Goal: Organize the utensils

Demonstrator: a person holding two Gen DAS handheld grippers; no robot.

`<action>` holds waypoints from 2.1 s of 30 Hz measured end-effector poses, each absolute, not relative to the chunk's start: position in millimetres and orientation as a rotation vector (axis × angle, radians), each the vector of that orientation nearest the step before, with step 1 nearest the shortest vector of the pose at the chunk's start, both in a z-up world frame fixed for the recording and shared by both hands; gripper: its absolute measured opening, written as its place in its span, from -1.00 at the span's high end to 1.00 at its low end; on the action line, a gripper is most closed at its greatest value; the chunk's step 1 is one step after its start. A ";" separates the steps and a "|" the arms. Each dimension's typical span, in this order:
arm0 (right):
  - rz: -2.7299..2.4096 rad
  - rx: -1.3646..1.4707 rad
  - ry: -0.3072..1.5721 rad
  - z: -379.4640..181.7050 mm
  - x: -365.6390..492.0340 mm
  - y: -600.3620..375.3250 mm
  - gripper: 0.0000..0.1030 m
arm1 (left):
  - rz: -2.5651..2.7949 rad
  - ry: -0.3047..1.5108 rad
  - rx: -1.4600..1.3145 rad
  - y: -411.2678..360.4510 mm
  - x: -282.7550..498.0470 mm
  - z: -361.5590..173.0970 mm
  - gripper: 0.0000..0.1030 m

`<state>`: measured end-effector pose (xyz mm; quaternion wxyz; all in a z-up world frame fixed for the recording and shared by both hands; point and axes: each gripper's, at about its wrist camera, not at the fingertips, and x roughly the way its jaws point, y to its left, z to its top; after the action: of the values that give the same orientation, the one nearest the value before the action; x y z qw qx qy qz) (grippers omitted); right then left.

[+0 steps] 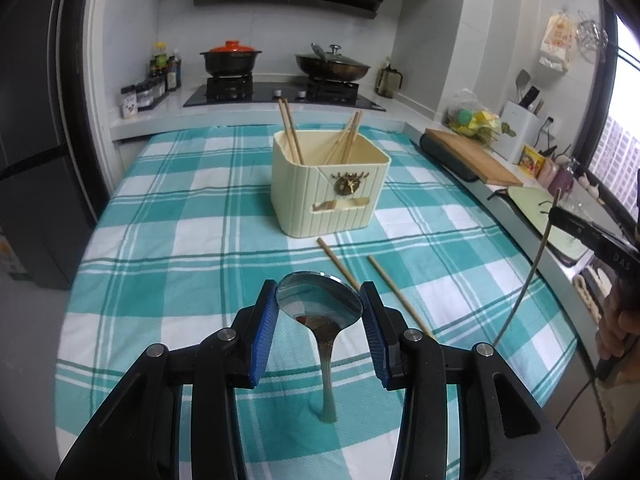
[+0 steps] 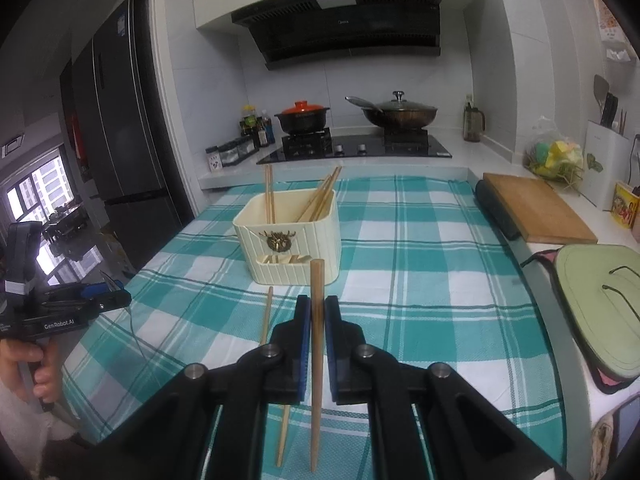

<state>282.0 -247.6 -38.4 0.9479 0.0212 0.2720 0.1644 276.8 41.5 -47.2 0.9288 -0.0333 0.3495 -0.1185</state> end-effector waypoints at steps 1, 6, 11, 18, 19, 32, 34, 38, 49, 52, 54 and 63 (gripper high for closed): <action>0.333 0.042 0.536 -35.8 278.3 -246.2 0.86 | -0.244 0.712 -0.068 41.4 275.7 -45.2 0.19; 0.329 0.049 0.474 -27.8 270.3 -240.2 0.86 | -0.243 0.691 -0.079 44.4 270.8 -36.8 0.19; 0.331 0.060 0.462 -23.5 270.7 -239.4 0.86 | -0.249 0.682 -0.102 49.3 271.9 -28.0 0.19; 0.349 0.066 0.465 -17.8 282.0 -237.0 0.86 | -0.278 0.676 -0.107 50.6 284.9 -9.6 0.19; 0.354 0.065 0.472 -18.2 286.0 -236.0 0.86 | -0.282 0.675 -0.107 50.6 288.3 -6.4 0.19; 0.405 0.089 0.411 35.6 359.2 -223.6 0.86 | -0.318 0.588 -0.166 67.1 356.4 83.6 0.19; 0.409 0.092 0.378 50.9 371.9 -220.2 0.86 | -0.306 0.555 -0.162 68.2 371.9 101.5 0.19; 0.430 0.081 0.302 80.3 399.9 -208.1 0.86 | -0.301 0.497 -0.159 65.4 406.8 128.1 0.19; 0.464 0.007 0.239 77.8 489.4 -166.6 0.86 | -0.291 0.565 -0.153 29.5 516.5 85.4 0.19; 0.480 0.024 0.331 50.6 517.6 -164.0 0.86 | -0.290 0.652 -0.141 19.4 540.4 52.6 0.19; 0.486 0.034 0.412 29.9 534.2 -162.9 0.86 | -0.288 0.710 -0.133 14.6 552.5 30.3 0.19; 0.451 0.103 0.629 -34.0 570.6 -167.3 0.82 | -0.225 0.826 -0.053 6.9 565.9 -17.3 0.02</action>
<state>570.6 -167.3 -34.0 0.9248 0.0501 0.3066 0.2197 565.9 6.9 -17.3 0.9093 -0.0257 0.4007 -0.1092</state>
